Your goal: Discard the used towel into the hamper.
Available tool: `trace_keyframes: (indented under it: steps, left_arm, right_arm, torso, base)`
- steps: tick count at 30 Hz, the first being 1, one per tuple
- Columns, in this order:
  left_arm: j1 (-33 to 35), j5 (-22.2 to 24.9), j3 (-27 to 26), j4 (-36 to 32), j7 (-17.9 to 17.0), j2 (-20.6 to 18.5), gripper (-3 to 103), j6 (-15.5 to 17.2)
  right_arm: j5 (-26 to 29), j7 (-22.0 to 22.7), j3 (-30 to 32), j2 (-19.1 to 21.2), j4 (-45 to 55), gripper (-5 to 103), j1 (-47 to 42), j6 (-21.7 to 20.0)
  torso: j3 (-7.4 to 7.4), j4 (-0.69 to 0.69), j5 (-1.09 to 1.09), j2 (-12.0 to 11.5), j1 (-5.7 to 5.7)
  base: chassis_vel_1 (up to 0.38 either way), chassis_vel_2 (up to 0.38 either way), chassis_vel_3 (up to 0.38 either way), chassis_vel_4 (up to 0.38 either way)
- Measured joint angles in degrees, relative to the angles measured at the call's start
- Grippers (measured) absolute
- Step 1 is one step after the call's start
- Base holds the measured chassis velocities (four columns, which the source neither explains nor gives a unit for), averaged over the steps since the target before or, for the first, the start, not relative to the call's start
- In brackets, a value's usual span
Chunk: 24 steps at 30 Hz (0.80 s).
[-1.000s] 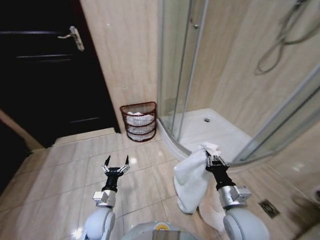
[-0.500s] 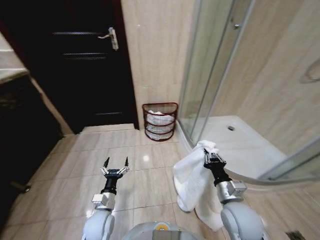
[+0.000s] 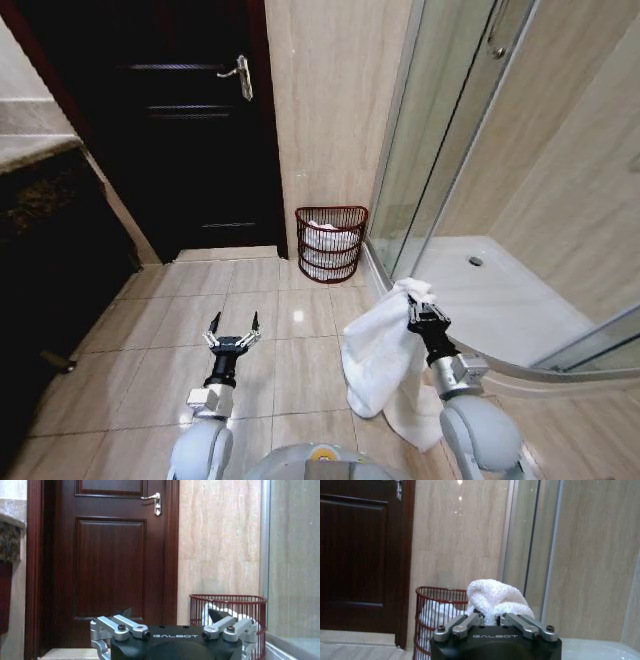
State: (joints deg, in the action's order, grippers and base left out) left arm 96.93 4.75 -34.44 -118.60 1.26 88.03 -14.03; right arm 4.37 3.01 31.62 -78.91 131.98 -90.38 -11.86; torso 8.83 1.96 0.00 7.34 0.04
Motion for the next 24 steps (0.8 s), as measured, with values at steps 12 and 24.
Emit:
trace_keyframes:
  steps: [12, 24]
  left_arm:
    - [-0.21, -1.48, -0.02, 0.1, -0.03, 0.22, 100, 0.88]
    - [-0.26, -1.45, -0.13, 0.45, -0.08, 0.3, 100, 0.74]
  right_arm:
    - [-0.24, -0.13, -0.01, 0.0, -0.86, 13, 0.55, 0.2]
    - [-0.35, -0.19, -0.11, -0.27, -1.33, 13, 0.67, 0.42]
  torso:
    - [0.0, 0.0, 0.0, 0.0, 0.0]
    - [0.0, -0.01, 0.0, 0.0, 0.0]
  base:
    - [0.045, 0.045, -0.049, -0.057]
    - [0.041, 0.038, -0.108, -0.101]
